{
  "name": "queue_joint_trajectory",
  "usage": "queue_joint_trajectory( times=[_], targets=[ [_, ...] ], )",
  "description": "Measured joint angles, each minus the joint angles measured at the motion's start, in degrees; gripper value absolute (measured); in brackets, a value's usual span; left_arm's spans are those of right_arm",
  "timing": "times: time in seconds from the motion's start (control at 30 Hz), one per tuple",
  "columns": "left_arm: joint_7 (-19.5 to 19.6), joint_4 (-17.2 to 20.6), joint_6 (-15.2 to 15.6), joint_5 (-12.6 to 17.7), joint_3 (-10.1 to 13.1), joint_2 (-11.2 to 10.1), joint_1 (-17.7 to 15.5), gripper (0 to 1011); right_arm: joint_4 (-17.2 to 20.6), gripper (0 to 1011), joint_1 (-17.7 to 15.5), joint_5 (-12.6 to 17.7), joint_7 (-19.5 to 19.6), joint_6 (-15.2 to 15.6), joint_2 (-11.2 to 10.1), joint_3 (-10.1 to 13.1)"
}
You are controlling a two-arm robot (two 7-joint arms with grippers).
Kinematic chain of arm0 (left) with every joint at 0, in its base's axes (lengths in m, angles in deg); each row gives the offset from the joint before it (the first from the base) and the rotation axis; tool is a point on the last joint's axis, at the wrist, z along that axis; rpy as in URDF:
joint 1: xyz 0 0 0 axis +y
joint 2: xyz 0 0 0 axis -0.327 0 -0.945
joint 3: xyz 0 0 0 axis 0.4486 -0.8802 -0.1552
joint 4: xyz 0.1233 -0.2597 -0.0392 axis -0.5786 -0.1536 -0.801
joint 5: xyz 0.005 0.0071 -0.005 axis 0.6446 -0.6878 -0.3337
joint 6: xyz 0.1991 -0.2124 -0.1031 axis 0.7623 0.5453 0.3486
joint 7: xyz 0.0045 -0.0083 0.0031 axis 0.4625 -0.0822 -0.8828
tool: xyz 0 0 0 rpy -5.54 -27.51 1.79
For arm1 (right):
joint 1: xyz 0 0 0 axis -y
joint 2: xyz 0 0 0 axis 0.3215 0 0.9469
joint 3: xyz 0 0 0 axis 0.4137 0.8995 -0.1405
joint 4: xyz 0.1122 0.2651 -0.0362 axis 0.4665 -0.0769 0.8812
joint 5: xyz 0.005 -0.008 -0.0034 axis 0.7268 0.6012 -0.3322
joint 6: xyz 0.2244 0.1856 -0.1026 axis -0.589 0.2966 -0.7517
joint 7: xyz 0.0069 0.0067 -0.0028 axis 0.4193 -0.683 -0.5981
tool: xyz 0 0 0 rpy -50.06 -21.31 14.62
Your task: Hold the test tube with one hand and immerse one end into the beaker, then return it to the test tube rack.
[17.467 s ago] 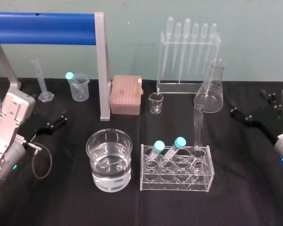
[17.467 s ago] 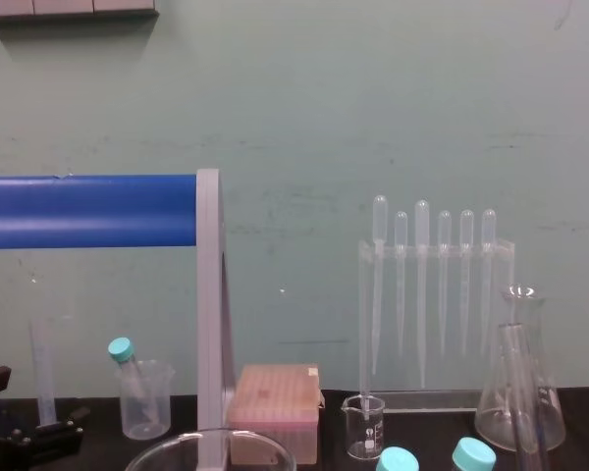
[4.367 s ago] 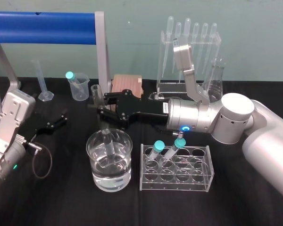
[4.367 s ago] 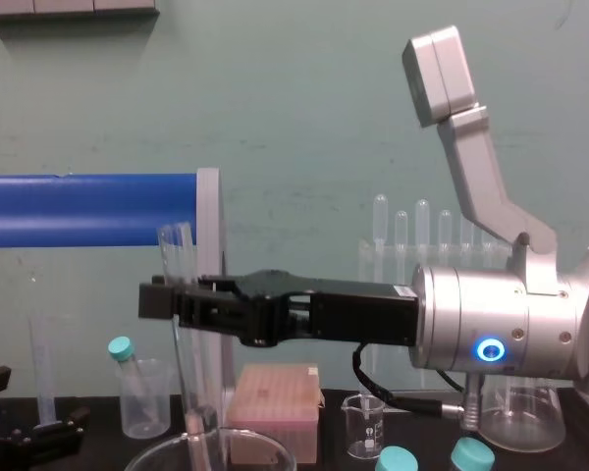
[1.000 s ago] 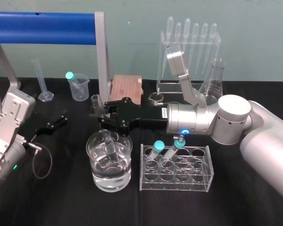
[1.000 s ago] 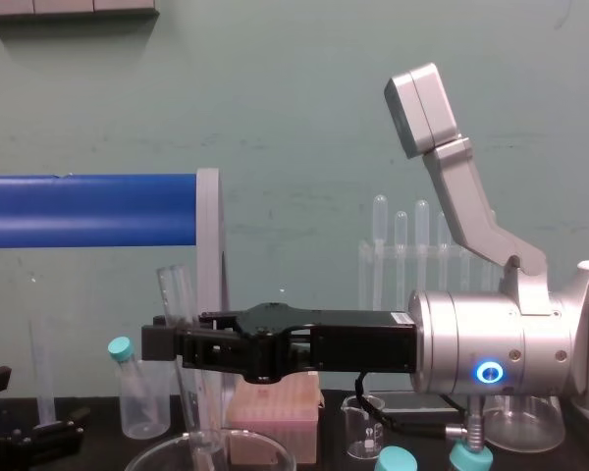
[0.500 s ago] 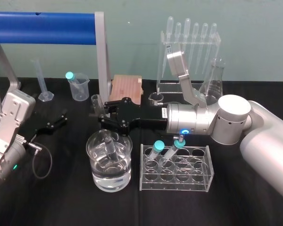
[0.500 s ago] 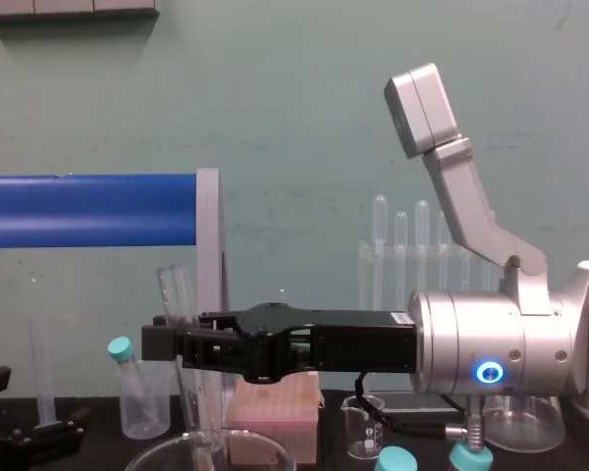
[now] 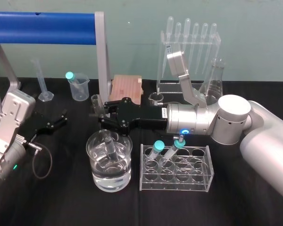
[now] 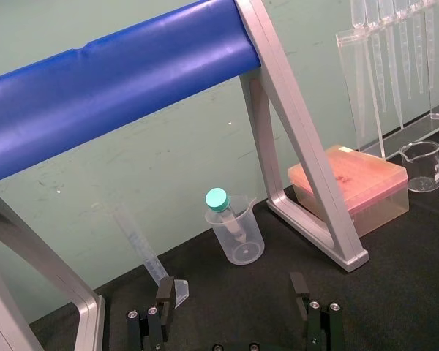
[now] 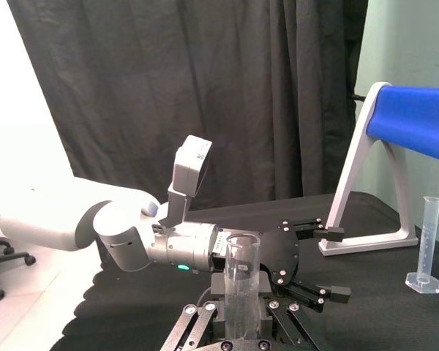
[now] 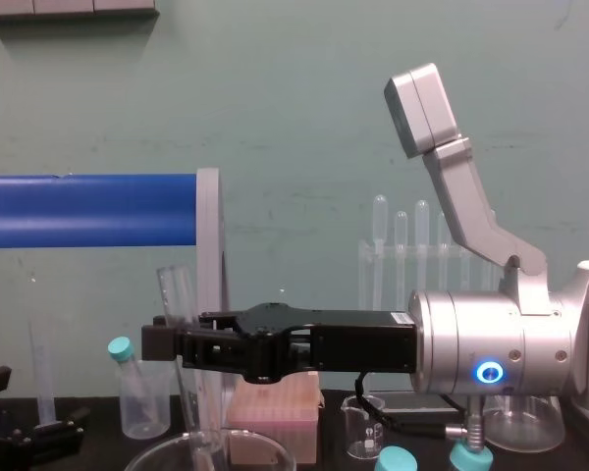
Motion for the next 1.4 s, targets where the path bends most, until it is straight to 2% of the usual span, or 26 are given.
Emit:
queue_joint_trajectory(
  times=[1.4],
  targets=[
    [0.0,0.0,0.0,0.0,0.0,0.0,0.0,1000,0.0,233,0.0,0.0,0.0,0.0,0.0,0.0]
  ],
)
